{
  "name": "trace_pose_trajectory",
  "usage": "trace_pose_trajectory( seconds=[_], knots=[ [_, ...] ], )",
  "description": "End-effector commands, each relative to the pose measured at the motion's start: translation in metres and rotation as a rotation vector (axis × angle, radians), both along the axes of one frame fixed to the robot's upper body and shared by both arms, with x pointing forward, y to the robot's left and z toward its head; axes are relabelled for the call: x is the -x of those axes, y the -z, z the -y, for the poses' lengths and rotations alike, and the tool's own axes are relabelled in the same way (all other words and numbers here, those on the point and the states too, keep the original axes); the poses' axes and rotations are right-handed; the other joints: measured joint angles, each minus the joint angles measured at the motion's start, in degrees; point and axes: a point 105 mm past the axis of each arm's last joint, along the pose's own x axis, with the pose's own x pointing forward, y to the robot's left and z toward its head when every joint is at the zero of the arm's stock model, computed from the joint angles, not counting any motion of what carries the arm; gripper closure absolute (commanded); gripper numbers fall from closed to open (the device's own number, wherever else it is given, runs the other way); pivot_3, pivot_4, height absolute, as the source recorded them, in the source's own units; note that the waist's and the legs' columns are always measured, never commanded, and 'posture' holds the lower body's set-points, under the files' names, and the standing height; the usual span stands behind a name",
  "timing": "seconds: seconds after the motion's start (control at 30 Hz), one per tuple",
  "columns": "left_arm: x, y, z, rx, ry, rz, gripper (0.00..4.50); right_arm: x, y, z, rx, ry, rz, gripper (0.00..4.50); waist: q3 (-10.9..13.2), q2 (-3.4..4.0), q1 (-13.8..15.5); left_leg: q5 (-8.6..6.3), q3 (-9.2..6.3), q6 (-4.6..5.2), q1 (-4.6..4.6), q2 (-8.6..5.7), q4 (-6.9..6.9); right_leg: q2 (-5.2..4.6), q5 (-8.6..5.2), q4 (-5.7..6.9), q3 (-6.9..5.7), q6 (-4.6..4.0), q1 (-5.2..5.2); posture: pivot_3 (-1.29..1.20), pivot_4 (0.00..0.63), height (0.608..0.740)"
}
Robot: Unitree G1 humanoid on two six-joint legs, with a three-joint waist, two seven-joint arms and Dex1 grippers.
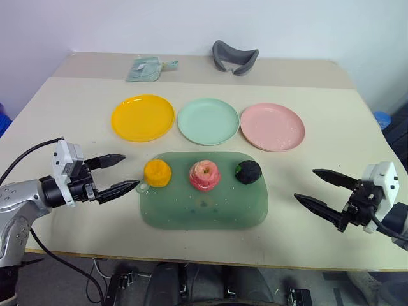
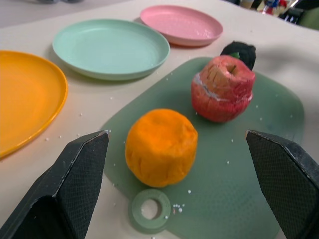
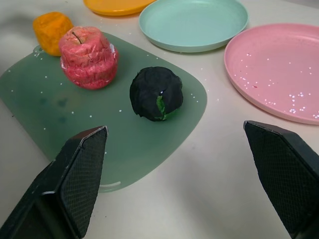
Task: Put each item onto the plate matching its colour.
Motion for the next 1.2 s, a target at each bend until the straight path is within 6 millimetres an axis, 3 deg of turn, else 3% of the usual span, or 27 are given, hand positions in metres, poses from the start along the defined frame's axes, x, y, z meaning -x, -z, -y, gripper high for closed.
trace_pose_trajectory(
  seconds=[0.03,0.33,0.73,0.97,1.2],
  knots=[
    [0.002,-0.004,0.001,-0.041,0.015,0.024,0.00,0.001,-0.011,0.001,0.023,-0.009,0.047,0.04,0.00,0.00,0.00,0.00,0.00,0.00,0.00,0.00,0.00,0.00,0.00,0.00,0.00,0.00,0.00,0.00,0.150,0.740],
    [-0.007,-0.006,0.003,-0.037,-0.029,0.080,0.00,-0.002,-0.013,-0.007,0.039,-0.036,0.106,0.04,0.00,-0.01,0.03,0.00,0.00,0.00,0.00,0.00,0.02,0.01,0.00,0.01,0.00,0.01,0.01,0.00,0.150,0.740],
    [-0.024,0.001,0.030,-0.023,0.025,0.069,0.00,-0.021,-0.027,-0.073,-0.002,-0.385,0.216,0.04,-0.01,-0.02,0.00,0.03,0.02,-0.04,0.03,-0.06,0.14,0.12,0.01,0.13,0.01,0.01,0.02,0.00,0.150,0.740],
    [-0.040,0.012,0.043,-0.084,0.021,0.024,0.00,-0.030,-0.029,-0.095,0.033,-0.584,0.240,0.04,-0.01,-0.03,0.18,0.03,0.04,-0.03,-0.01,-0.07,0.20,0.12,0.01,0.14,0.00,0.01,0.01,0.00,0.150,0.740],
    [-0.051,0.026,0.054,-0.130,0.002,0.004,0.00,-0.050,-0.033,-0.112,0.064,-0.630,0.291,0.04,-0.01,-0.03,-0.03,0.04,0.08,-0.03,-0.01,-0.06,0.21,0.14,0.01,0.21,0.01,0.02,-0.04,0.00,0.150,0.740]
  ],
)
